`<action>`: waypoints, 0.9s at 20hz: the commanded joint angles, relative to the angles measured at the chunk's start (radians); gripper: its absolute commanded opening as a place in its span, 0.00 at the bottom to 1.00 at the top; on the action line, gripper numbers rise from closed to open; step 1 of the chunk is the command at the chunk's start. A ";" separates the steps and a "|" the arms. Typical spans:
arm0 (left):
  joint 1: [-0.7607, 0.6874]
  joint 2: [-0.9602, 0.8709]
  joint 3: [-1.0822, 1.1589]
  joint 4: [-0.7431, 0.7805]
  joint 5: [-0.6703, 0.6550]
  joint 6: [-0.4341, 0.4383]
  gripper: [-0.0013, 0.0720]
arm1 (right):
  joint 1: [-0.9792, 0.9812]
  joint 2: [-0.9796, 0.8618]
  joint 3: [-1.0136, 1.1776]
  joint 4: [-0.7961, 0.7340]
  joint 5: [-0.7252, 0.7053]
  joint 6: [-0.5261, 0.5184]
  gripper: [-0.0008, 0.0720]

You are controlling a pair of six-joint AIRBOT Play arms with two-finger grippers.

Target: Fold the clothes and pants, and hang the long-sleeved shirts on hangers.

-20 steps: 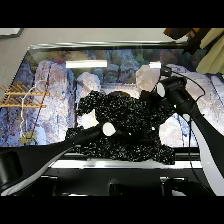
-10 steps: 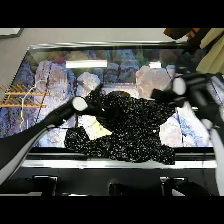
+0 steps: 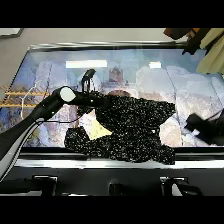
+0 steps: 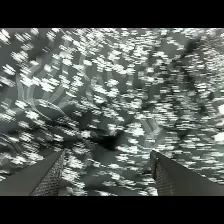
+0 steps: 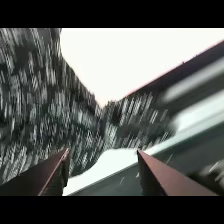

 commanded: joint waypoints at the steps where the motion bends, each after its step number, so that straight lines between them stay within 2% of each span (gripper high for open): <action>1: -0.012 0.001 0.004 0.101 0.072 0.042 0.86 | -0.037 0.144 -0.277 0.181 -0.051 0.121 0.68; 5: -0.012 0.000 0.004 0.101 0.185 0.041 0.86 | -0.037 0.168 -0.483 0.267 -0.205 0.209 0.68; 9: -0.012 0.000 0.003 0.101 0.200 0.042 0.86 | -0.037 0.153 -0.557 0.275 -0.339 0.290 0.67; 18: -0.011 0.000 0.003 0.102 0.200 0.042 0.86 | -0.037 -0.044 -0.568 0.356 -0.480 0.277 0.67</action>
